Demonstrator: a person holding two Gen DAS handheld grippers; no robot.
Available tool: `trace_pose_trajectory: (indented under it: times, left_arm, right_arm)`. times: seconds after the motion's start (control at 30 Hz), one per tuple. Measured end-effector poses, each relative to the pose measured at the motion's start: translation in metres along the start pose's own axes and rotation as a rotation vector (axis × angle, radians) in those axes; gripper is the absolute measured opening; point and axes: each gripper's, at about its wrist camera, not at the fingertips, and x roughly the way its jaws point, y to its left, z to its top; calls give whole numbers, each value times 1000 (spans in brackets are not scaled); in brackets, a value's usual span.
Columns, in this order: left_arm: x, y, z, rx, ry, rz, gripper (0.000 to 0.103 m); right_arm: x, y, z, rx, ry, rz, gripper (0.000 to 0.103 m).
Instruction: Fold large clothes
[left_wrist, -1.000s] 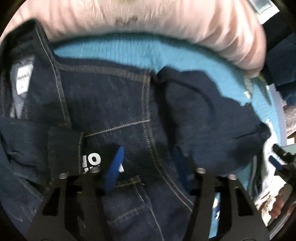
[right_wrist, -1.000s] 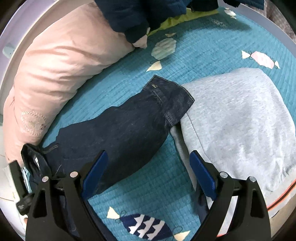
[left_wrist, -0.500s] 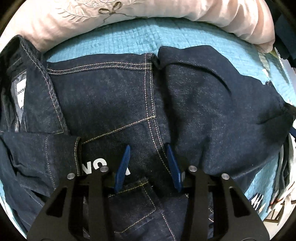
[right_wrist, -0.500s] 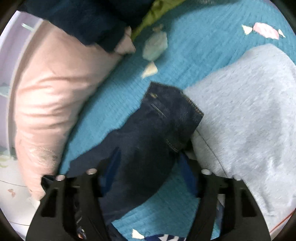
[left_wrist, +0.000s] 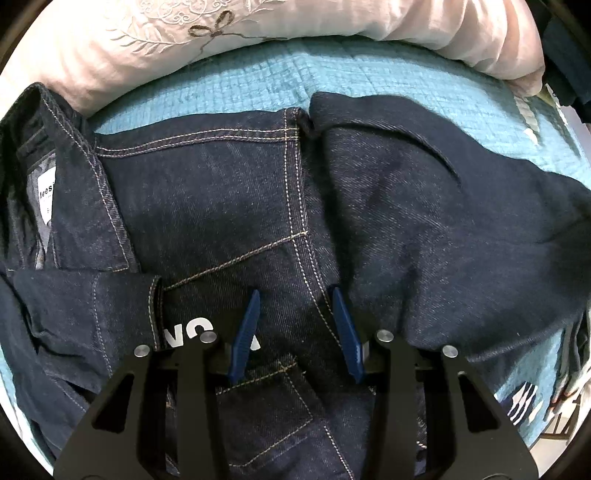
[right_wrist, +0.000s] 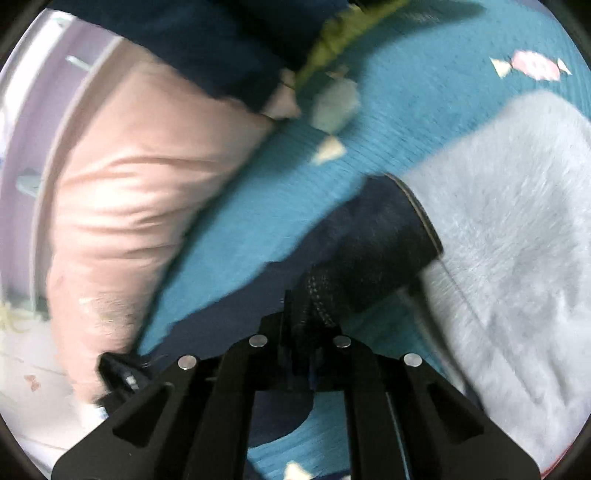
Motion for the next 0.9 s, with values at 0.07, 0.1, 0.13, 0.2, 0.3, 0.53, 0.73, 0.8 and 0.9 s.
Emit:
trace_pose_trajectory:
  times: [0.07, 0.1, 0.13, 0.2, 0.3, 0.53, 0.73, 0.8, 0.9]
  left_arm:
    - [-1, -2, -2, 7, -7, 8, 42]
    - [-1, -3, -2, 8, -8, 9, 42]
    - [-1, -3, -3, 4, -7, 6, 42]
    - [-1, -2, -3, -3, -2, 0, 42]
    - [-3, 0, -3, -11, 3, -10, 41]
    - [-20, 3, -5, 4, -7, -14, 32]
    - [-63, 32, -23, 14, -56, -19, 30]
    - [-78, 51, -30, 0, -76, -33, 30]
    - [-103, 84, -41, -34, -105, -36, 30]
  right_arm:
    - [-18, 13, 0, -18, -21, 44, 5]
    - [-29, 25, -2, -48, -35, 75, 5]
    - [-36, 31, -1, -68, -40, 97, 5]
    - [-53, 54, -7, -138, -49, 159, 5]
    - [-73, 85, -23, -225, -45, 222, 5]
    - [-90, 140, -58, -342, -20, 296, 5]
    - [-80, 153, -70, -342, -5, 286, 5]
    - [-78, 166, -76, -362, 1, 281, 5]
    - [-78, 184, -89, -382, 22, 303, 5]
